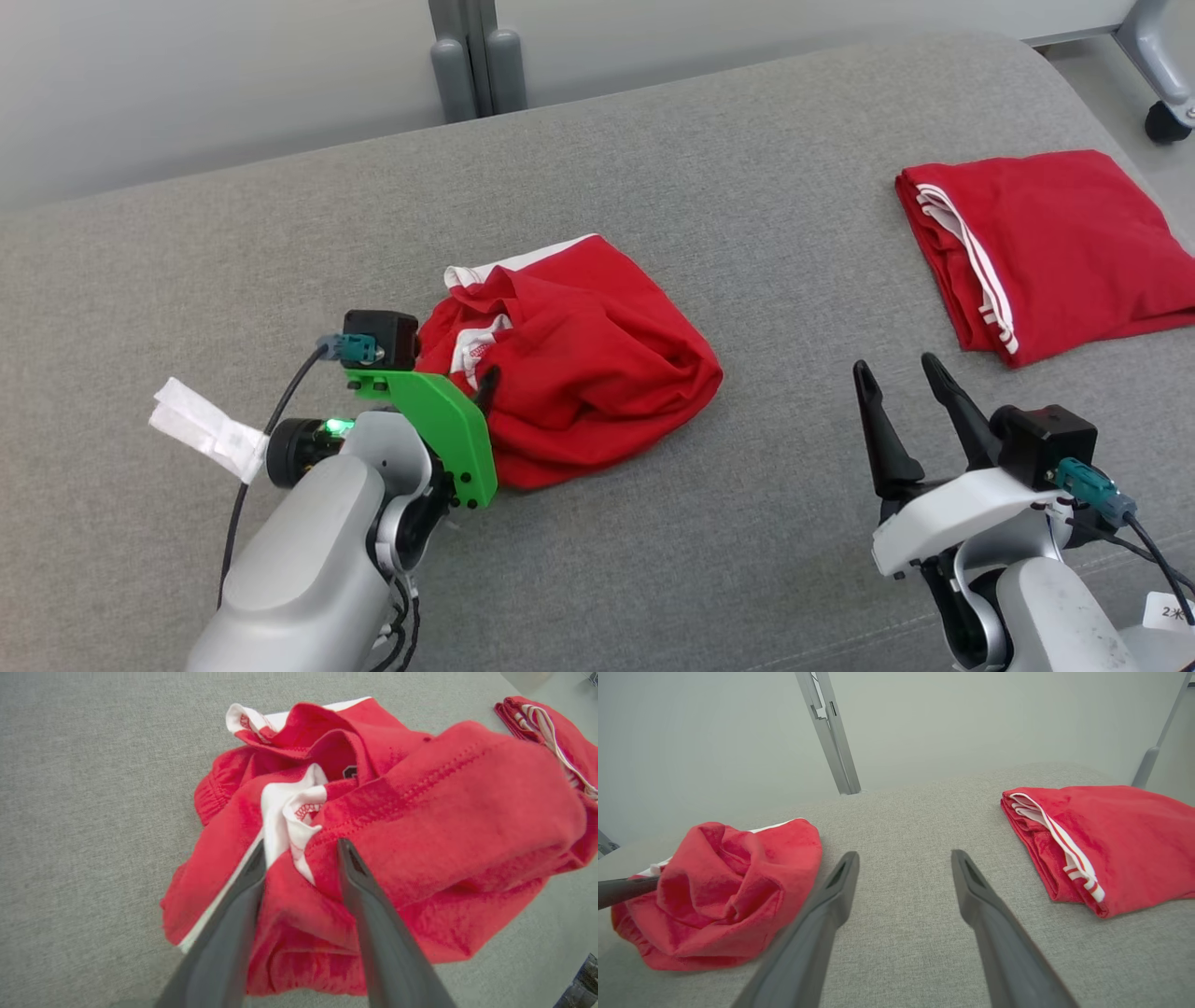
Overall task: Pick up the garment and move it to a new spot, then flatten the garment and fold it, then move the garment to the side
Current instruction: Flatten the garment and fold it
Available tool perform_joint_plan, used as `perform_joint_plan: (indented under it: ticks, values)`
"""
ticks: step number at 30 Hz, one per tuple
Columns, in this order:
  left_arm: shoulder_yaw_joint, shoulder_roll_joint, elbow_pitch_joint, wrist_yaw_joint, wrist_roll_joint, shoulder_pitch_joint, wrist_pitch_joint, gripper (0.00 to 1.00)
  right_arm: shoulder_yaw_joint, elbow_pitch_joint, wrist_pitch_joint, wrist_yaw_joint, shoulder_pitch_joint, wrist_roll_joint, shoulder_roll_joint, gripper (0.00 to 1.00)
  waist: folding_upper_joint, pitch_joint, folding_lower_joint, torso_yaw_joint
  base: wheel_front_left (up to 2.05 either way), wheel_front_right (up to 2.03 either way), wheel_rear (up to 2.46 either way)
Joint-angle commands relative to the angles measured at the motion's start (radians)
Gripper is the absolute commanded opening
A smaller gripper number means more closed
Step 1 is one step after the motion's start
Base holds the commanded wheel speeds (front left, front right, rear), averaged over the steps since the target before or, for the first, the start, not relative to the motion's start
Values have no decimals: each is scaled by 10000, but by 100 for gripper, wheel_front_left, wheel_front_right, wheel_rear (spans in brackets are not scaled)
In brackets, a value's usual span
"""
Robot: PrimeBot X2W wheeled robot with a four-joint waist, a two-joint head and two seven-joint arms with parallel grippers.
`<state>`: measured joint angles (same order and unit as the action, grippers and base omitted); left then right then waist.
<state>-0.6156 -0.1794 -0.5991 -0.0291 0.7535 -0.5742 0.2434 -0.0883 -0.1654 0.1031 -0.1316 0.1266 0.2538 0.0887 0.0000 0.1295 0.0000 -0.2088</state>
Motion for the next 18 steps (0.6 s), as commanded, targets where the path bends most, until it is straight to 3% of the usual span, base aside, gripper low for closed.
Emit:
perform_joint_plan:
  ticks: [1, 10, 12, 18]
  values:
    - [32, 12, 56, 92, 76, -195, -203, 0, 17, -23, 49, 17, 22, 64, 44, 100, 0, -28, 0, 1, 0, 0, 0]
    - [-53, 489, 706, 796, 68, -277, -1483, 0, 96, 27, -55, 17, -131, -20, 52, 100, 0, -252, 0, 276, 0, 0, 0]
    - [-170, 613, 650, 885, 260, -113, -1189, 100, 107, 51, -67, 17, -158, -22, 37, 100, 0, -302, 0, 357, 0, 0, 0]
    - [-29, 495, 513, 570, 538, 465, -1113, 100, 145, 110, -82, 19, -176, -28, -16, 100, 0, -283, 0, 543, 0, 0, 0]
